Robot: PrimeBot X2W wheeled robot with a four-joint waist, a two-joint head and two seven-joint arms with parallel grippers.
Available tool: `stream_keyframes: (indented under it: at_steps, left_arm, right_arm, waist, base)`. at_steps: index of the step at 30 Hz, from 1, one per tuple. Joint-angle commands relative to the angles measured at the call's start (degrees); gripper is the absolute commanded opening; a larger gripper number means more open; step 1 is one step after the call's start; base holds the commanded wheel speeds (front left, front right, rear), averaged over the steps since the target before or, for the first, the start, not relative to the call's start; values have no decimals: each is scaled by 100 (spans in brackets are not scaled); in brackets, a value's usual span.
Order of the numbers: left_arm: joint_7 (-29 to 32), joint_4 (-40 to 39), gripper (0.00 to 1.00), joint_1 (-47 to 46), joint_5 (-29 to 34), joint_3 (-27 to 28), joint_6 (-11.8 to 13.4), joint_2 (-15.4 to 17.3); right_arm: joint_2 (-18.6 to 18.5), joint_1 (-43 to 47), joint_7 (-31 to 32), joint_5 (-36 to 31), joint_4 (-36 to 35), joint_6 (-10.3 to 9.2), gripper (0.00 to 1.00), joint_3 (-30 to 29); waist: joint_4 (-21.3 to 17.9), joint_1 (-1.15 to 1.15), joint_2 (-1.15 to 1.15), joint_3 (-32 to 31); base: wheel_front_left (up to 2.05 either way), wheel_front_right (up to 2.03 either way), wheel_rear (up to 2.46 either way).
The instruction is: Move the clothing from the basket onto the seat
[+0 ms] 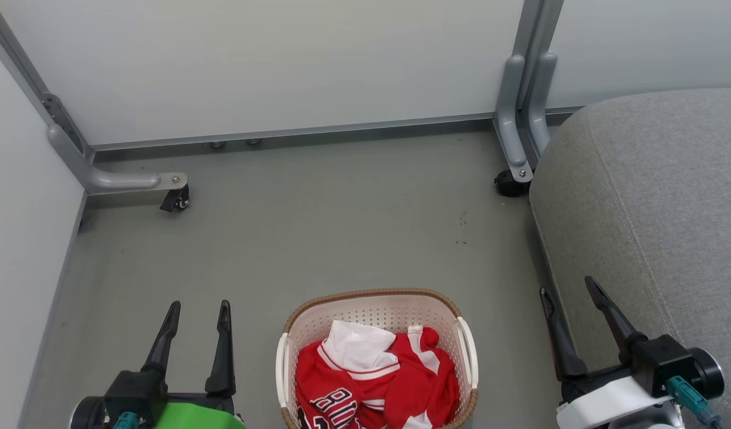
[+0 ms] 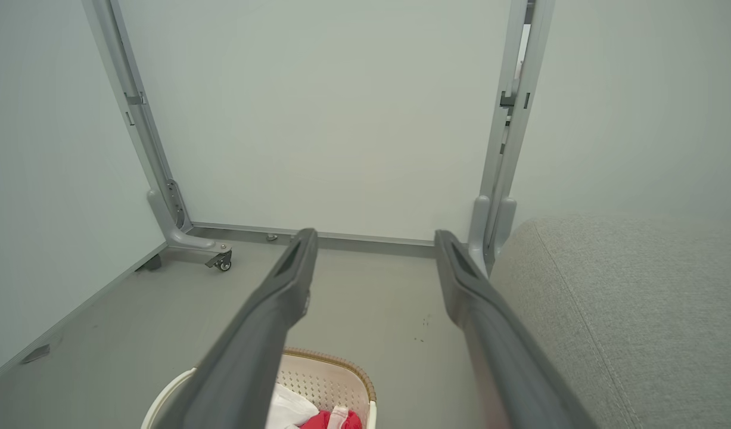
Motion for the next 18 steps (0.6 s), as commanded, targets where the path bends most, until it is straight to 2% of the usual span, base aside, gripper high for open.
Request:
stream_keyframes:
  at_steps: [1,8,13,18]
  left_arm:
    - [-16,15,100,58,43,14,9,39]
    - [-11,168,100,-20,217,-92,-33,37]
    - [-11,378,100,-438,517,-312,-84,40]
    - [-11,756,100,-962,637,-663,-123,179]
  right_arm:
    - [-13,64,-12,29,4,-6,100,-1]
    - [-13,2,-12,47,-33,-6,100,-25]
    - [-12,-239,-12,-6,-131,-6,100,-85]
    - [-13,-547,-12,-13,-178,-6,100,-161]
  waist:
    - [0,0,0,14]
    - [-40,0,0,221]
    - [-51,0,0,784]
    - [-144,0,0,1369]
  base:
    - [0,0,0]
    - [0,0,0]
    - [0,0,0]
    - [0,0,0]
